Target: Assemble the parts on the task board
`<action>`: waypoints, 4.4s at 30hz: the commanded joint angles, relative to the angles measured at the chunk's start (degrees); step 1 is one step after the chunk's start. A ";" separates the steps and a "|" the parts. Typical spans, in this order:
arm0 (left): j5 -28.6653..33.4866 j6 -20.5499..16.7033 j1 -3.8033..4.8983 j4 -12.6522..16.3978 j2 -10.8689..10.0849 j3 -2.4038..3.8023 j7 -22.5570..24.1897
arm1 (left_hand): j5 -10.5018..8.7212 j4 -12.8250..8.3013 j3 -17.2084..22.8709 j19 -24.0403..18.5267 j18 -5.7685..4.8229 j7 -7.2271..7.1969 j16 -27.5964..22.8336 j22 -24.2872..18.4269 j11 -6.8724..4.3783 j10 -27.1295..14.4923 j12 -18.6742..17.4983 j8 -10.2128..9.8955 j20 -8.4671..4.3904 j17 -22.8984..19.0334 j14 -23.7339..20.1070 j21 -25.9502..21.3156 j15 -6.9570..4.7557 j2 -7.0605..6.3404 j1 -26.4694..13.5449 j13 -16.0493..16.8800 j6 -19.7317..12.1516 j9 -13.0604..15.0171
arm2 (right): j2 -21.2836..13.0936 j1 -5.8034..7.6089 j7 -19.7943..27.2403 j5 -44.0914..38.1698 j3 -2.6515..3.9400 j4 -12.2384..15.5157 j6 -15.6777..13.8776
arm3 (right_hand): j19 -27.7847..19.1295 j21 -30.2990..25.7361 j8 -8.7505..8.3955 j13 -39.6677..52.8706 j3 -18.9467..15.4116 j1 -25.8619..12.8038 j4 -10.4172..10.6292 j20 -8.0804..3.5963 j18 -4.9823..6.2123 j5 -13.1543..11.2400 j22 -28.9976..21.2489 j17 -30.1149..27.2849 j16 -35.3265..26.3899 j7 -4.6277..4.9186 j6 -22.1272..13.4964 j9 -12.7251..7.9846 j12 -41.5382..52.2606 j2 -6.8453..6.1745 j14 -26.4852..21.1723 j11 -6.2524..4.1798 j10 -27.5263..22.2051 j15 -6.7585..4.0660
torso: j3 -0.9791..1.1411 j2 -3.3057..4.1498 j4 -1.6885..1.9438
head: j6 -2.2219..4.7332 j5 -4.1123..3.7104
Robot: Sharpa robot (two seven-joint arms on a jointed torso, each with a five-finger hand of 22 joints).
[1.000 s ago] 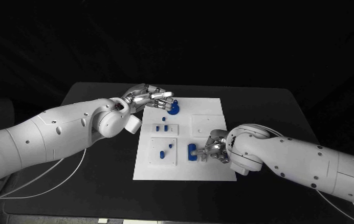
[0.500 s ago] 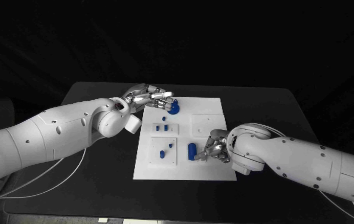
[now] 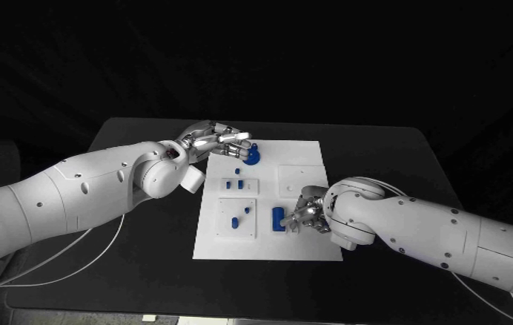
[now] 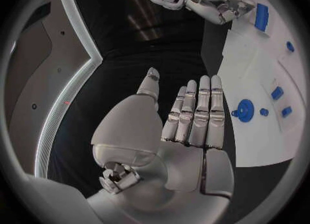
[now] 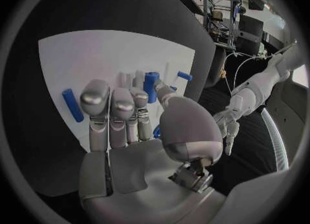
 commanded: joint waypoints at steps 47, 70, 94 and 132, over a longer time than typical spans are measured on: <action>-0.18 -0.89 0.02 0.86 -0.60 -0.03 2.29 | -0.15 -1.70 -0.45 0.06 0.73 -0.37 -0.18 -0.52 -0.49 1.33 -0.11 0.13 -0.25 0.09 0.53 0.72 -0.16 0.94 0.78 0.07 1.44 0.06 | -12.41 2.21 -1.03 -7.67 5.12 0.48 8.50 | 0.71 1.52 -0.21 0.87 4.00 3.43 -5.46 0.19 -1.05 0.54 6.51 0.07 1.05 -0.21 0.24 -0.02 1.78 -2.11 0.38 0.05 0.94 0.52 | 0.01 -0.08 -0.50 | 0.32 -1.10; -0.12 0.47 0.02 0.93 -0.40 -0.03 2.12 | -0.36 -1.98 -0.76 -0.05 0.66 -0.28 -0.18 -0.70 -0.48 1.43 -0.10 0.12 -0.25 0.05 0.41 0.73 -0.12 1.08 0.37 0.08 1.12 0.06 | -7.46 0.63 -2.01 -8.70 1.36 -3.16 8.87 | 0.52 1.42 -0.20 1.02 4.77 2.63 -0.01 0.52 -0.77 -1.90 6.41 -0.09 1.10 0.68 -1.72 -1.03 1.79 -5.34 0.27 0.57 0.69 0.86 | -0.05 -0.06 -0.28 | -0.17 -1.43; -0.12 1.02 0.02 0.84 -0.30 -0.03 1.96 | -0.37 -1.82 -0.86 -0.03 0.70 -0.26 -0.17 -0.89 -0.44 1.29 -0.10 0.13 -0.22 0.07 0.36 0.82 -0.10 1.23 0.01 0.08 1.06 0.06 | -2.78 -0.66 -2.04 -11.64 -0.97 -8.10 9.34 | 0.46 0.73 -0.21 0.72 4.91 2.87 -3.74 0.48 -0.77 -0.85 6.28 -0.31 0.79 0.68 -1.95 -1.24 1.21 -3.09 0.23 0.52 0.33 0.81 | -0.10 -0.06 -0.31 | -0.63 -1.13; -0.18 1.25 0.02 1.01 -0.68 -0.03 0.91 | -0.45 -1.67 -0.86 -0.08 0.72 -0.15 -0.17 -1.02 -0.35 1.03 -0.10 0.11 -0.19 0.09 0.28 0.86 -0.07 1.20 -0.04 0.08 0.72 0.05 | -3.51 -2.23 -0.25 1.62 -1.68 -8.33 -1.23 | -0.72 4.43 -0.21 0.45 23.77 1.06 -17.06 0.42 0.32 32.40 6.45 -0.27 0.33 2.74 -4.57 -6.66 0.78 -3.24 -0.09 0.78 -0.70 0.71 | -0.06 -0.12 -0.37 | -0.86 -0.91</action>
